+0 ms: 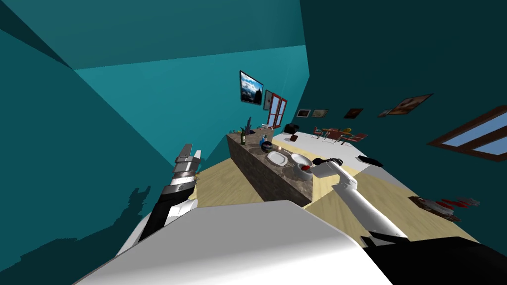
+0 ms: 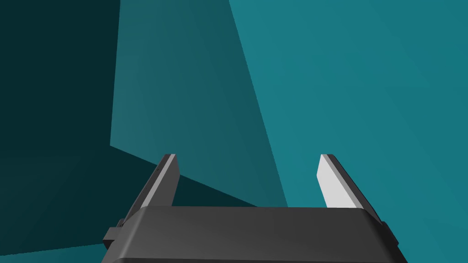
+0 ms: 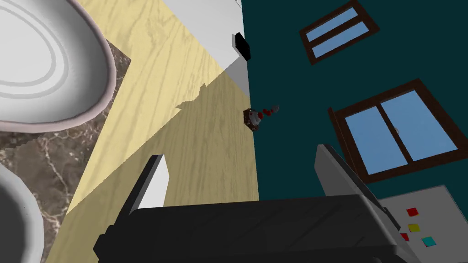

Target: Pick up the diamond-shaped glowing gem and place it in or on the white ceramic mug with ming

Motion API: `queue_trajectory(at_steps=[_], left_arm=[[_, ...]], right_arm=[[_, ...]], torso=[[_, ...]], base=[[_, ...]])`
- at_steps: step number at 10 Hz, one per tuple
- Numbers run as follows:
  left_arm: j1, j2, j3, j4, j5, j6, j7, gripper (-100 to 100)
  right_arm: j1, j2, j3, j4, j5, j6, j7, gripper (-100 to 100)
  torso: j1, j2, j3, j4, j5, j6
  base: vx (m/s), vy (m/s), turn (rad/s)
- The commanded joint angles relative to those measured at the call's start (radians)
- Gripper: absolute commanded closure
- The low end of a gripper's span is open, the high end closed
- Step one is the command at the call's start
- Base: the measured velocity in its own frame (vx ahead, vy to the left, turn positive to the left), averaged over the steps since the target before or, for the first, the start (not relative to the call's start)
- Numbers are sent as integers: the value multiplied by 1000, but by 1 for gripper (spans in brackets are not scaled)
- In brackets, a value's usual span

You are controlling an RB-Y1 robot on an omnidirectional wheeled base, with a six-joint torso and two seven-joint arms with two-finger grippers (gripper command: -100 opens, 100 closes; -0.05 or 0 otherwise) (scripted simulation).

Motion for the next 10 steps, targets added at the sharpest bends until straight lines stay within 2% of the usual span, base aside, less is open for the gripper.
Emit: queue_trajectory(at_steps=[1,4,5,6,7,9,10], left_arm=[[0,0,0,0,0,0,0,0],[0,0,0,0,0,0,0,0],[0,0,0,0,0,0,0,0],[0,0,0,0,0,0,0,0],[0,0,0,0,0,0,0,0],[0,0,0,0,0,0,0,0],[0,0,0,0,0,0,0,0]], right_arm=[[18,-34,4,18,27,-50,50,-100],[18,-34,4,18,27,-121,139,-100],[18,-34,4,18,27,-121,157,-100],[67,-84,21,68,77,-167,192,-100],[96,-110,21,87,104,-185,220,-100],[152,-171,21,124,162,-225,285,-100],[152,-184,21,124,176,-257,313,-100]], torso=[[0,0,0,0,0,0],[1,-4,-3,-1,0,-1],[1,-4,-2,-1,0,-1],[1,-4,-2,-1,0,-1],[3,1,0,0,0,-2],[1,3,2,1,0,0],[-1,1,0,0,0,0]], base=[[11,-3,-31],[7,-1,6],[0,0,0],[-108,42,366],[-140,49,509],[-52,2,3],[3,-11,-29]])
